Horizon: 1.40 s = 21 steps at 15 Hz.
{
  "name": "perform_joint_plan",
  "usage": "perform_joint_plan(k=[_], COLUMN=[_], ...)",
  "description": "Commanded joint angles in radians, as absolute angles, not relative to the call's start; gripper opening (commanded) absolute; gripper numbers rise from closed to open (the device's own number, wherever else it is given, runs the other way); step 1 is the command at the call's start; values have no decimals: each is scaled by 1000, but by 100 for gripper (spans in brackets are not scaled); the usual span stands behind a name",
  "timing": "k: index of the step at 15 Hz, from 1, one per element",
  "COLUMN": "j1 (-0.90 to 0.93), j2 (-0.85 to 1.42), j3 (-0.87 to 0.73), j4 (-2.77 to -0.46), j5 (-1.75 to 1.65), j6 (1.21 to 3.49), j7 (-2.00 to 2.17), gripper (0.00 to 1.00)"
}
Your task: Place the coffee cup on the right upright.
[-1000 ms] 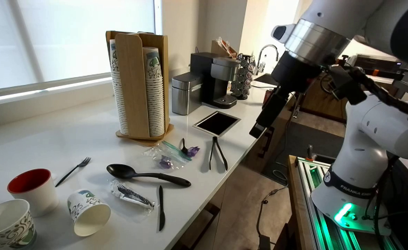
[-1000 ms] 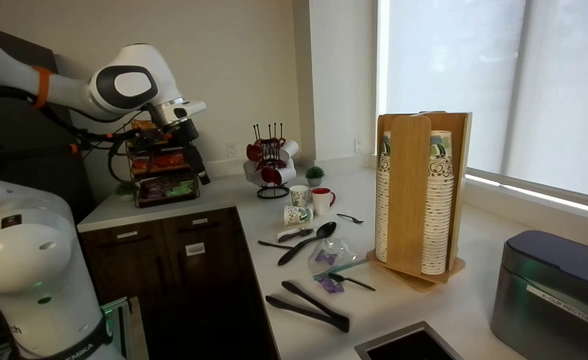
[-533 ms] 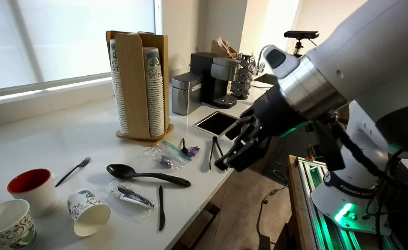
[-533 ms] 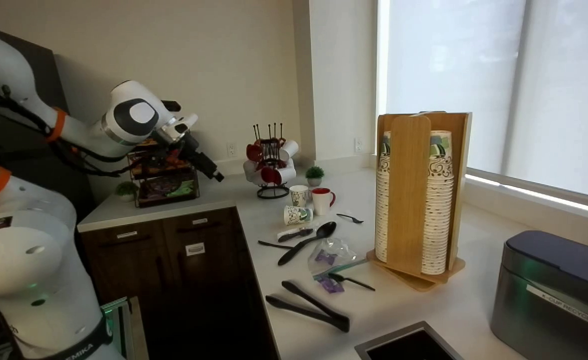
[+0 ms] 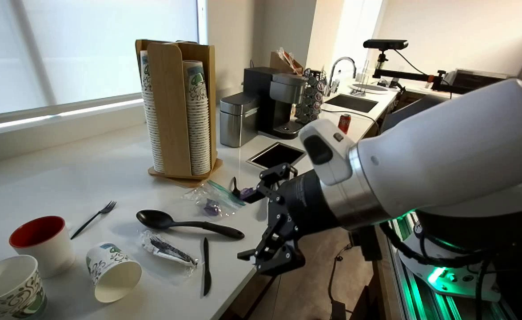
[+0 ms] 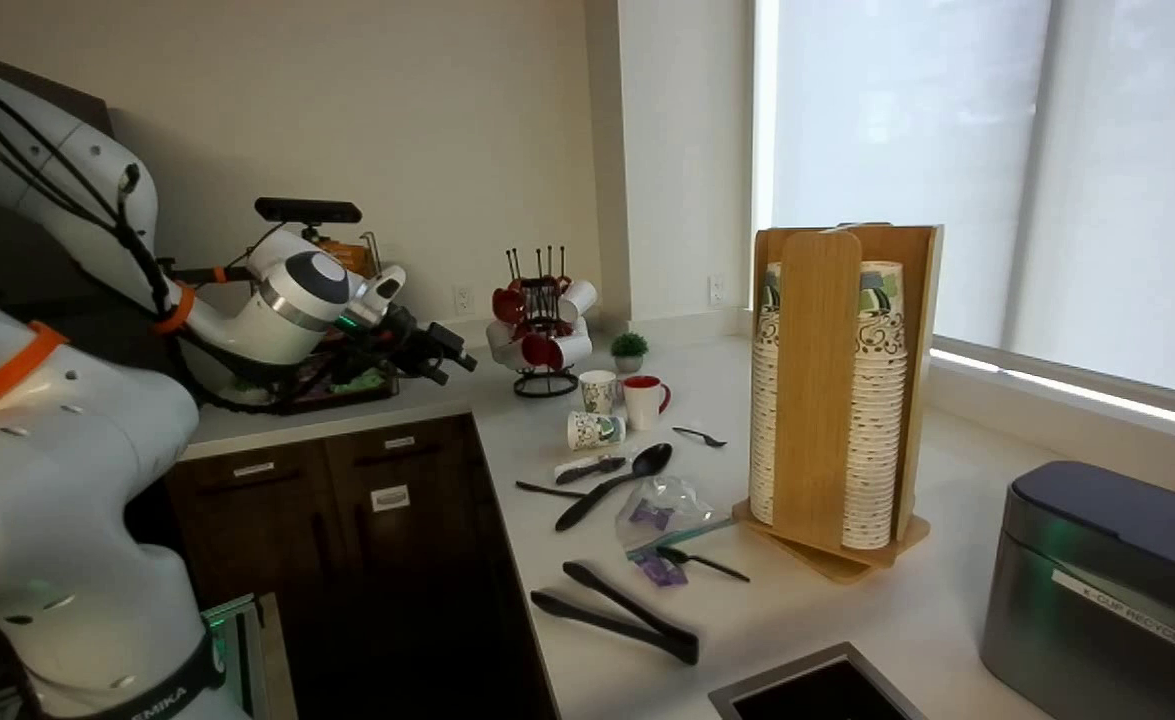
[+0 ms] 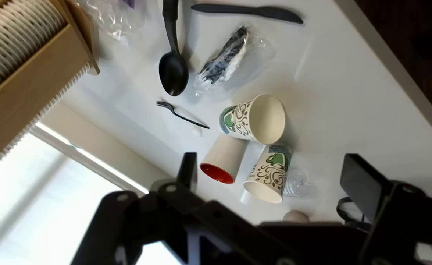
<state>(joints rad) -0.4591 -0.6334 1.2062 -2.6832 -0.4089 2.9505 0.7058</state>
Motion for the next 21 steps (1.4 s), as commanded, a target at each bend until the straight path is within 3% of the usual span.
perform_joint_plan(k=[1,3,4,14,21], j1=[-713,-799,-704,-721,-920], j2=[-733,-844,-735,-767,-850], j3=[1460,1564,1464,1482,1712], j4=[-2596,-2567,-2613,-2611,-2529], j5=[-503,-377,-320,-237,-121], j6=[3026,3061,3041,3054,3097], j7=[740,649,580,522,440], gripper=[100,100,100,100,100])
